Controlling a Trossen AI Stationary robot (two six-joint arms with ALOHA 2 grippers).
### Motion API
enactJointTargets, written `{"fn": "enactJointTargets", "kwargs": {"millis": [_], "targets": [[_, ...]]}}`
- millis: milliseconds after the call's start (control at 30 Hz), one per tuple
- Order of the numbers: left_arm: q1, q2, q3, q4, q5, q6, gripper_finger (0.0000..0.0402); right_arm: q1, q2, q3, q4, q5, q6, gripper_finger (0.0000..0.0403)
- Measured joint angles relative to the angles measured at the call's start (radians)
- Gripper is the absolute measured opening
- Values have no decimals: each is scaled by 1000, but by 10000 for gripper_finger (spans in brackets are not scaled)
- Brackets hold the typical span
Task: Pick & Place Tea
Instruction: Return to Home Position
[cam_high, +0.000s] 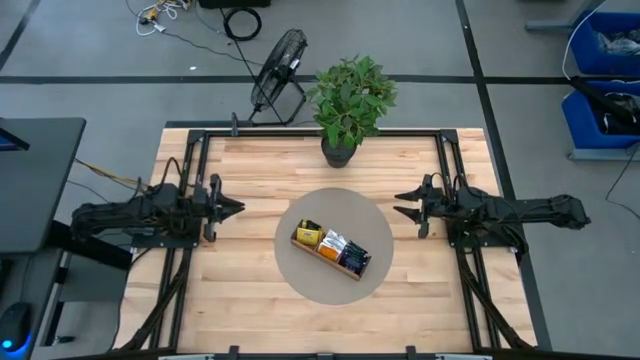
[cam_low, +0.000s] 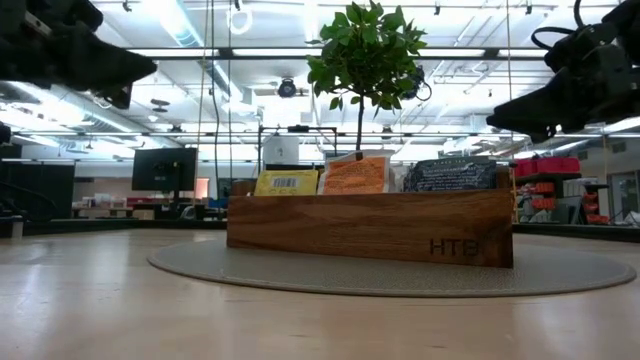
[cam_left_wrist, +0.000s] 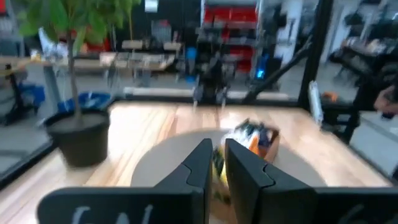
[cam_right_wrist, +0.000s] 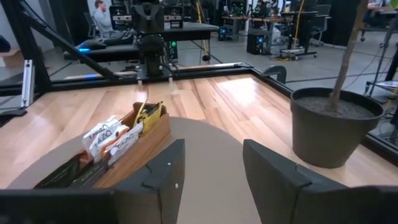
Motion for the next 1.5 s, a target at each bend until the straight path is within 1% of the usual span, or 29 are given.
{"fn": "enactJointTargets", "kwargs": {"millis": [167,200,267,400,533,1067,1233,1500], "targets": [[0,2,-118,259,15,18,46,0,0,0,-2,-1,6,171],[0,1,-126,268,15,19,46,0,0,0,-2,-1,7,171],[0,2,-125,221,13,0,46,0,0,0,-3,-2,11,171],[-1,1,-125,231,57,1,46,0,0,0,-4,-20,12,171],[0,2,-126,200,33,4,46,0,0,0,-5,-26,6,171],[0,3,-126,210,30,-6,46,-18,0,0,-5,-25,3,171],[0,3,-127,210,30,-3,46,-18,0,0,-5,-26,101,171],[0,3,-127,210,30,-3,46,-18,0,0,-5,-26,100,171]]}}
